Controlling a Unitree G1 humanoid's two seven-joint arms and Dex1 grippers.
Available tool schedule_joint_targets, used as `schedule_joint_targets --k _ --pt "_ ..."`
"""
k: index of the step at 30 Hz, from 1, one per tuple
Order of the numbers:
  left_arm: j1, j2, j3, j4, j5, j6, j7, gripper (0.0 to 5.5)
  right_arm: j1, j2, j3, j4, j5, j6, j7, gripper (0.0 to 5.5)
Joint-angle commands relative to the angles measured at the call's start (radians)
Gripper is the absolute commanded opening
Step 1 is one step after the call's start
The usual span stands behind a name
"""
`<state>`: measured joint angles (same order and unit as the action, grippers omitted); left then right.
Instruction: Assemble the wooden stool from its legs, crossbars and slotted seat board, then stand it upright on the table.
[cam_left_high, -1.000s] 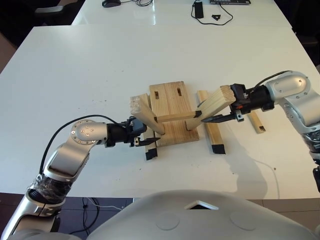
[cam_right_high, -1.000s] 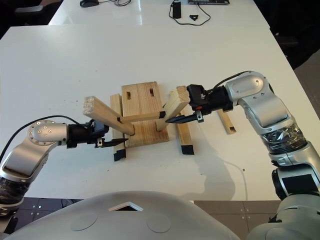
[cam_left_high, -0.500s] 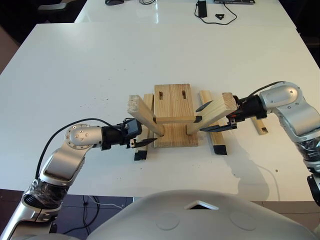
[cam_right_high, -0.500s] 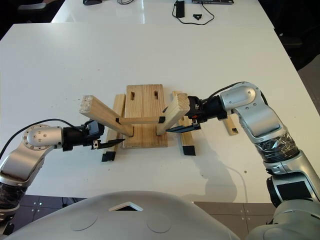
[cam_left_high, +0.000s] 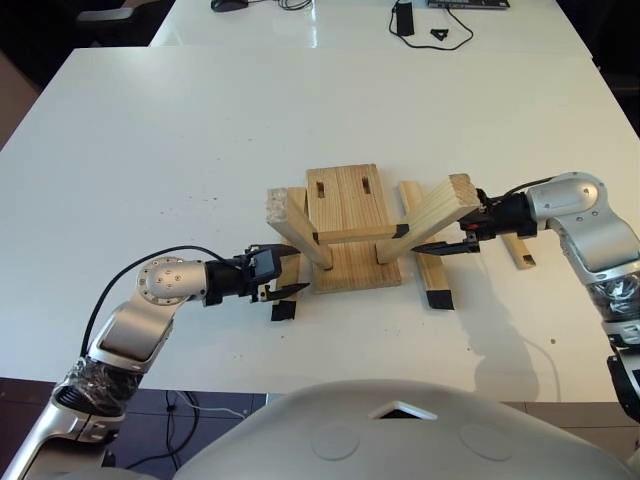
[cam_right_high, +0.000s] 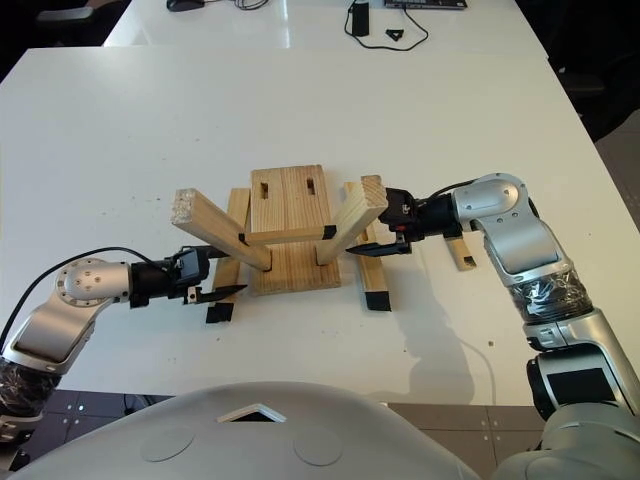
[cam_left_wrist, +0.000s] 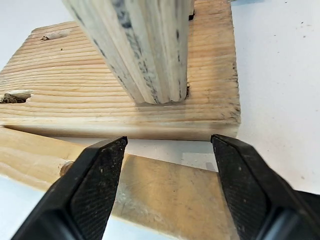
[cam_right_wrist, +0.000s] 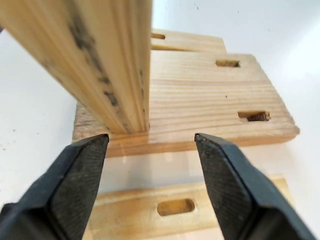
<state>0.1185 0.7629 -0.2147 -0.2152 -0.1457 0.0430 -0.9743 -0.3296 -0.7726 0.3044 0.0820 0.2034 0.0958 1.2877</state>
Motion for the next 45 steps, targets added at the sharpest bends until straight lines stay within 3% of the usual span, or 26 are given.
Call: schedule_joint_targets --k 1,6,20,35,40,45 --pt "0.016 0.008 -0.01 0.141 0.08 0.017 0.041 3.13 0.0 0.041 0.04 0.109 -0.105 -0.074 -0.05 3.17" --pt "0.028 0.019 0.007 0.18 0.066 -0.001 0.048 3.13 0.023 0.043 0.048 0.198 -0.175 -0.138 -0.087 3.17" --pt "0.036 0.036 0.066 0.334 0.056 -0.052 0.09 3.13 0.077 -0.099 -0.02 0.45 -0.242 -0.304 -0.166 3.17" --pt "-0.035 -0.055 0.136 -0.052 -0.189 0.226 0.111 3.13 0.167 -0.153 -0.119 0.073 -0.151 -0.196 -0.108 3.17" --pt "-0.066 -0.099 0.051 -0.195 -0.183 0.304 0.131 3.13 0.223 -0.184 -0.118 -0.073 -0.122 -0.148 -0.046 3.17" --pt "-0.131 -0.147 -0.091 -0.211 -0.089 0.316 0.141 3.13 0.223 -0.185 -0.099 -0.071 -0.131 -0.134 -0.011 3.17"
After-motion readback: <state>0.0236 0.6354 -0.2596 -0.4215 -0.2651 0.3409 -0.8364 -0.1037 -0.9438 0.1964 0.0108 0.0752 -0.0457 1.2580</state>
